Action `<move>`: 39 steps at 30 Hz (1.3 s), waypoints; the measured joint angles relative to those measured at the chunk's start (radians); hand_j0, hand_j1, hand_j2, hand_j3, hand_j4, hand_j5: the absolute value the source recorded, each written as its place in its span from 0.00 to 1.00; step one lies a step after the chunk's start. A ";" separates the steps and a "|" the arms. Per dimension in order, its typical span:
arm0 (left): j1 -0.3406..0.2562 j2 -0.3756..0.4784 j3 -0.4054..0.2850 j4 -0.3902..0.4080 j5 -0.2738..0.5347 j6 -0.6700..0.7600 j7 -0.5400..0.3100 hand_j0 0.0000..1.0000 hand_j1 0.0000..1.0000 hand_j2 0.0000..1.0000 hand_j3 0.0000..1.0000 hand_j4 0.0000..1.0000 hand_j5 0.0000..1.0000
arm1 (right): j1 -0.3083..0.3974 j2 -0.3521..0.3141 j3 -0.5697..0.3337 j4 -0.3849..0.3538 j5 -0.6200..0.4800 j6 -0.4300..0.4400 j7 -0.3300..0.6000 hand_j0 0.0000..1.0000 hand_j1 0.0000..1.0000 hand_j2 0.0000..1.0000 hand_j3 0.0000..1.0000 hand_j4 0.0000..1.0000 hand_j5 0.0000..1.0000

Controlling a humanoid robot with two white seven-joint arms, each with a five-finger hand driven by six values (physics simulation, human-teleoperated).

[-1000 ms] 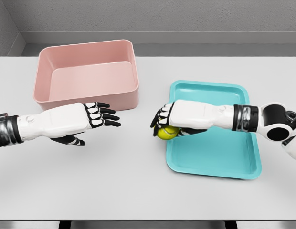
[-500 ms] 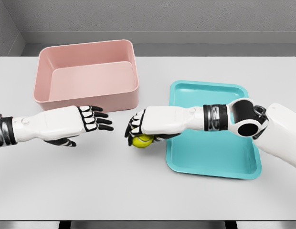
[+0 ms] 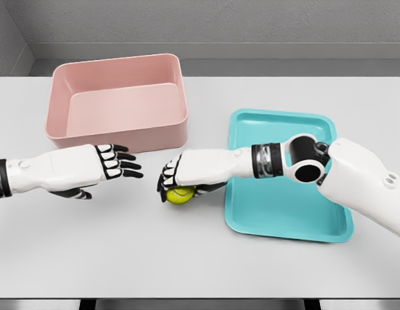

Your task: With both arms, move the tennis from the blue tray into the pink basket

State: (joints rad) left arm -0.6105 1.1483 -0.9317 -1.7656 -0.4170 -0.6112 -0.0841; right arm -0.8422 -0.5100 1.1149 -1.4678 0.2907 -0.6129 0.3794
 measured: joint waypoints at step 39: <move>-0.002 -0.002 0.015 0.000 -0.001 0.000 0.002 1.00 1.00 1.00 1.00 1.00 1.00 | -0.037 -0.008 0.029 0.046 0.010 0.000 -0.014 1.00 1.00 1.00 1.00 1.00 1.00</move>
State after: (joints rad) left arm -0.6121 1.1466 -0.9171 -1.7656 -0.4175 -0.6112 -0.0822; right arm -0.8790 -0.5182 1.1436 -1.4215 0.3009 -0.6125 0.3651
